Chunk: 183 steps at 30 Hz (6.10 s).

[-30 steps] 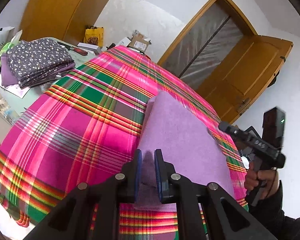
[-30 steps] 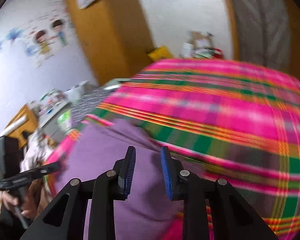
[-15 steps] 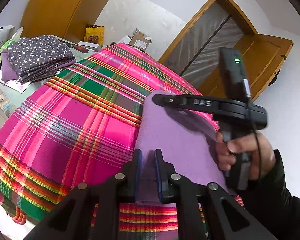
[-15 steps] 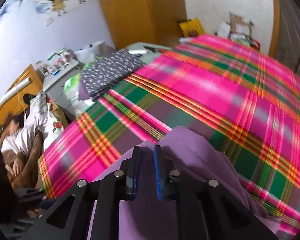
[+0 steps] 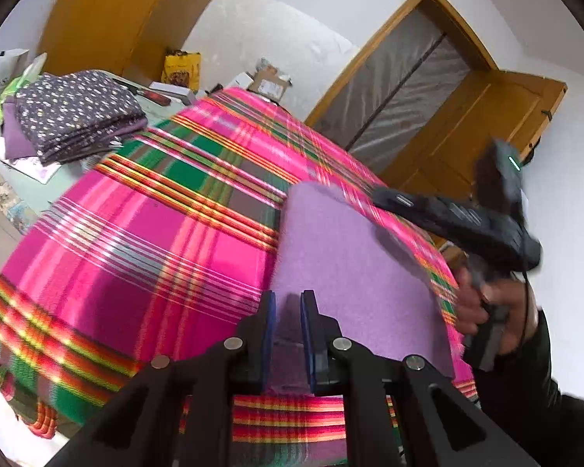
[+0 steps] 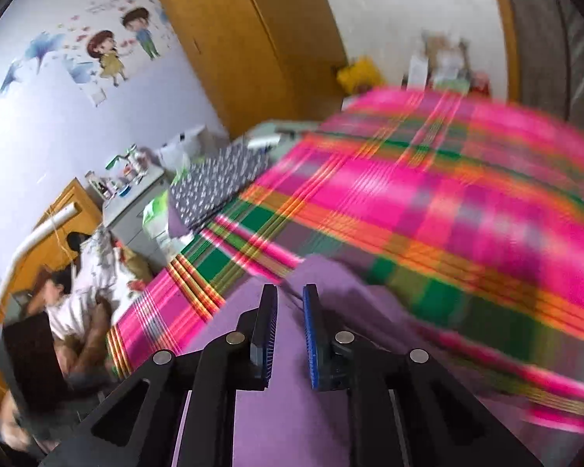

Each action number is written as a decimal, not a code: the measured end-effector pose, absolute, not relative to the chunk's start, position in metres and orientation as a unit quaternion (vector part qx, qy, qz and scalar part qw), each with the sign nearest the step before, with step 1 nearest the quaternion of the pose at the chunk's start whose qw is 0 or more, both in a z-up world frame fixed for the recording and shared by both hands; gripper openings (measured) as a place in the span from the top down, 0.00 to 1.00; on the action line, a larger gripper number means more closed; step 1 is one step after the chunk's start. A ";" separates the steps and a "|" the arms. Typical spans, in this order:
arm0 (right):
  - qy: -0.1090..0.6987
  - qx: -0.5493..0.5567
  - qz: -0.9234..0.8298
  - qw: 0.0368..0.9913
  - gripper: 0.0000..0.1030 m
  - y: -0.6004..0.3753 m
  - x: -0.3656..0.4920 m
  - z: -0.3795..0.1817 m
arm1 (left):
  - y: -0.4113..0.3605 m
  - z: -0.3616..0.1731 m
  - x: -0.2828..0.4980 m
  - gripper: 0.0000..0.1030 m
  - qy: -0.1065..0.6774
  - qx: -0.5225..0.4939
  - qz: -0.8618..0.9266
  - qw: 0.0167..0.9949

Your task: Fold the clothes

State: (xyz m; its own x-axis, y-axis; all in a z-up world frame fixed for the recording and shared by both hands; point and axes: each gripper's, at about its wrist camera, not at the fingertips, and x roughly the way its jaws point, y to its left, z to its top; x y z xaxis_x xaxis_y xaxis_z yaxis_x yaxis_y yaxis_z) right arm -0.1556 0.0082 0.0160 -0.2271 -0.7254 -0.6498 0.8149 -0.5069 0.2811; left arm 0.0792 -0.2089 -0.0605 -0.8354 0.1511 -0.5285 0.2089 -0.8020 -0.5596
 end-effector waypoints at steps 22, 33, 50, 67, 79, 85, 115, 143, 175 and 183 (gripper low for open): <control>0.039 0.352 -0.778 0.519 0.85 0.127 -0.105 0.003 | -0.216 -0.058 0.075 0.88 0.289 0.302 -0.907 0.044; 0.103 0.364 -0.765 0.521 0.87 0.142 -0.078 -0.031 | -0.204 -0.069 0.065 0.88 0.288 0.326 -0.900 0.018; 0.131 0.326 -0.773 0.528 0.71 0.165 -0.042 -0.018 | -0.195 -0.070 0.065 0.88 0.268 0.334 -0.903 0.017; 0.213 0.318 -0.772 0.508 0.95 0.160 -0.032 -0.039 | -0.191 -0.069 0.068 0.88 0.258 0.337 -0.906 0.018; 0.087 0.290 -0.792 0.530 0.77 0.163 -0.051 -0.004 | -0.182 -0.048 0.067 0.88 0.239 0.317 -0.918 0.008; 0.140 0.321 -0.781 0.518 0.77 0.140 -0.053 -0.032 | -0.179 -0.061 0.064 0.88 0.245 0.329 -0.912 -0.003; 0.032 0.368 -0.808 0.459 0.75 0.137 -0.109 -0.018 | -0.163 -0.043 0.046 0.88 0.163 0.329 -0.928 0.058; -0.195 0.475 -0.723 0.463 0.46 0.182 -0.162 -0.058 | -0.210 -0.080 0.050 0.70 0.291 0.361 -0.885 -0.033; -0.168 0.490 -0.690 0.506 0.47 0.159 -0.143 -0.053 | -0.218 -0.092 0.048 0.69 0.354 0.382 -0.851 -0.068; -0.162 0.491 -0.694 0.502 0.53 0.149 -0.147 -0.054 | -0.225 -0.096 0.041 0.75 0.361 0.386 -0.846 -0.075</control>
State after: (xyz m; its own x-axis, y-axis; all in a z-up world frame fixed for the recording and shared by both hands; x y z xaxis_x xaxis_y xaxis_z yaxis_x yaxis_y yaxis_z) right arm -0.1469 0.1492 -0.0543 -0.0142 -0.8550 -0.5185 0.5377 -0.4437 0.7169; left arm 0.0415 -0.2250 -0.0961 -0.6903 0.4048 -0.5997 0.1527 -0.7286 -0.6677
